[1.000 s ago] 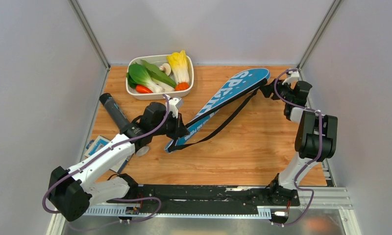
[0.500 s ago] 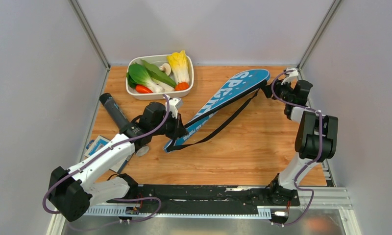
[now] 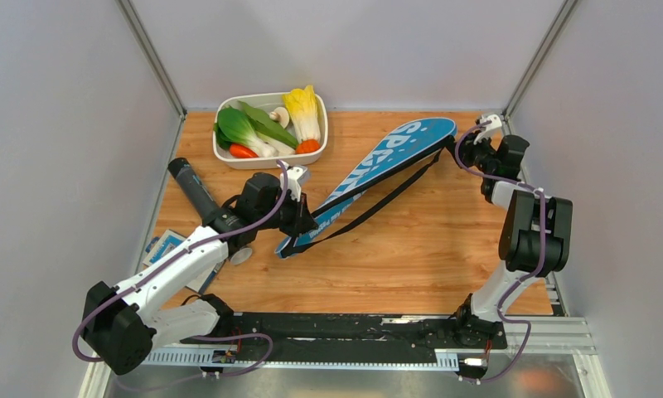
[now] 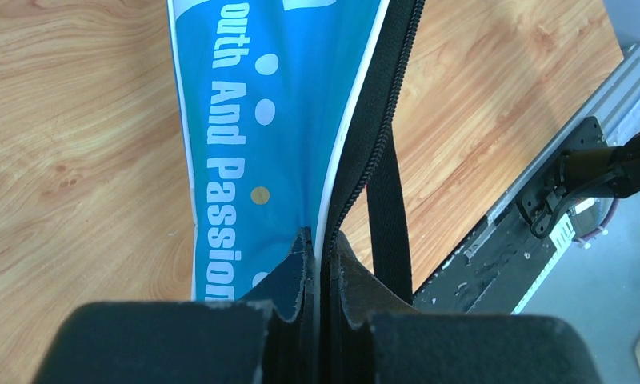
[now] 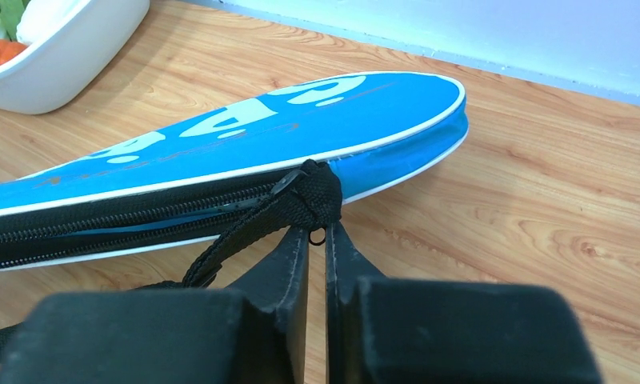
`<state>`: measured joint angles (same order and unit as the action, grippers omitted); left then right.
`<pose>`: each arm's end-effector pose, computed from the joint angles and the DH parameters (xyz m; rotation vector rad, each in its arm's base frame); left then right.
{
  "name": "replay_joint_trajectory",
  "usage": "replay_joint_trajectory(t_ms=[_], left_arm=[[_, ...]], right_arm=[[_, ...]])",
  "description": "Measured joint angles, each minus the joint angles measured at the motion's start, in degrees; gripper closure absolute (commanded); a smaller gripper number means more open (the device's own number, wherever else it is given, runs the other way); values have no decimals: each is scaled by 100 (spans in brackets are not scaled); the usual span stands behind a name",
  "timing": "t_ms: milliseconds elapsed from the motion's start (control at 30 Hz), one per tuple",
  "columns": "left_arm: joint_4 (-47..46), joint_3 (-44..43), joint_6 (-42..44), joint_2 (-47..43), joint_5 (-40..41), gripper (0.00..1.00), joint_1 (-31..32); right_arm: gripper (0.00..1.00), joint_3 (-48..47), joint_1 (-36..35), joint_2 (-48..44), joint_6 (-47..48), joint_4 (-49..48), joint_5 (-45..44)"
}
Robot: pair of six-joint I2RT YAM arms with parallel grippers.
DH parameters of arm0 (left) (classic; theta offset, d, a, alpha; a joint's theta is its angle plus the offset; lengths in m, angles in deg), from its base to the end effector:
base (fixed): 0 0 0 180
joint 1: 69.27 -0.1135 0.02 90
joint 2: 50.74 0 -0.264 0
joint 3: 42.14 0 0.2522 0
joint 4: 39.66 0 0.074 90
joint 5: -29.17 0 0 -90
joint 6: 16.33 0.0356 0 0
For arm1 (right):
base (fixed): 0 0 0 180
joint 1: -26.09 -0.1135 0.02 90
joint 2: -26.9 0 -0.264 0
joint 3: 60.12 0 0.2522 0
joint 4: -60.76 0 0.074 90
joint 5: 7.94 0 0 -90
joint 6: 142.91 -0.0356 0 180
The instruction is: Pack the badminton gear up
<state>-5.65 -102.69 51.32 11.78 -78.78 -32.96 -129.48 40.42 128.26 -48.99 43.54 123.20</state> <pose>0.1849 -0.1495 0.2757 0.4652 2.2699 -0.8947 0.3772 -0.0722 0.2130 -0.3379 1.7514 0.4256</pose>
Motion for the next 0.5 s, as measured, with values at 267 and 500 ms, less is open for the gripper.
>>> replay_joint_trajectory(t_ms=[267,500], left_arm=[[20,-15,35,0,-4,100,-7],[-2,-15,-4,4,-76,100,-15]], right_arm=[[100,144,-7,-22,-2,-164,138],[100,533,-444,-374,-11,-170,-46]])
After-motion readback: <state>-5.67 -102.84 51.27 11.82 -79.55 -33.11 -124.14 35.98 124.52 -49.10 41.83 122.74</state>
